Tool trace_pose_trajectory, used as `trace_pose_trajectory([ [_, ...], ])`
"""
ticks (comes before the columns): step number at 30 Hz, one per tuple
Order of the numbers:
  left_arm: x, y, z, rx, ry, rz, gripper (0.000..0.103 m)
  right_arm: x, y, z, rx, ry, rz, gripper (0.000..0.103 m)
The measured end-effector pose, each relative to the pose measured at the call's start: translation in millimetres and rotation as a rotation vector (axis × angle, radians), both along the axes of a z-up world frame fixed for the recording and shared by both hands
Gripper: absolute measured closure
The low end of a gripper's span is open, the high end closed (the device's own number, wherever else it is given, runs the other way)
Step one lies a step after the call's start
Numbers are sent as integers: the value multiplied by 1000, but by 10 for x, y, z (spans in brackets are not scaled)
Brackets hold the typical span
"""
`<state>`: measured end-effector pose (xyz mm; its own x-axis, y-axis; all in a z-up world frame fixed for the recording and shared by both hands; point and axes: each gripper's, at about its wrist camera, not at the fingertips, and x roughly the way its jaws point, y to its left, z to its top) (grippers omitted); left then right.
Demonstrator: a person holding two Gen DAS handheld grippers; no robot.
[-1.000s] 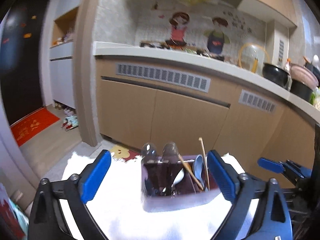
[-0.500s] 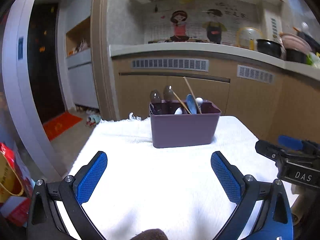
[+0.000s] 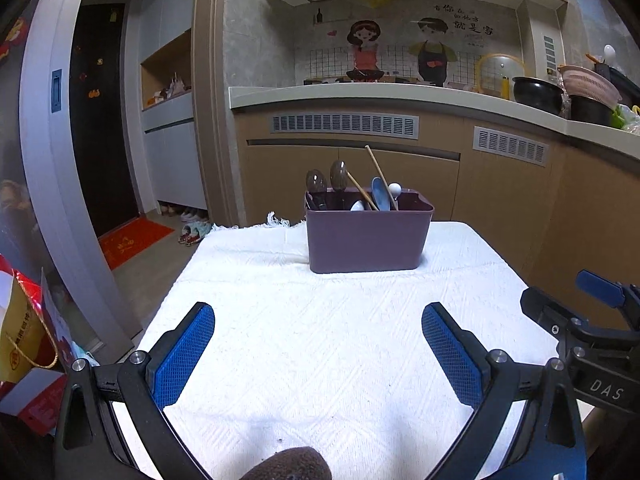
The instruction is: Organize utensils
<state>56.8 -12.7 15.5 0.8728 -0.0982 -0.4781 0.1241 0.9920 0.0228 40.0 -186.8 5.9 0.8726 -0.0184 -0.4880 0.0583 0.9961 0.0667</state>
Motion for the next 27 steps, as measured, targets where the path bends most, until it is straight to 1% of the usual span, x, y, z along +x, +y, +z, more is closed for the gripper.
trace_pose_trajectory([
  [27, -32, 10, -37, -3, 19, -2, 0, 5, 53, -44, -8, 18, 18, 8],
])
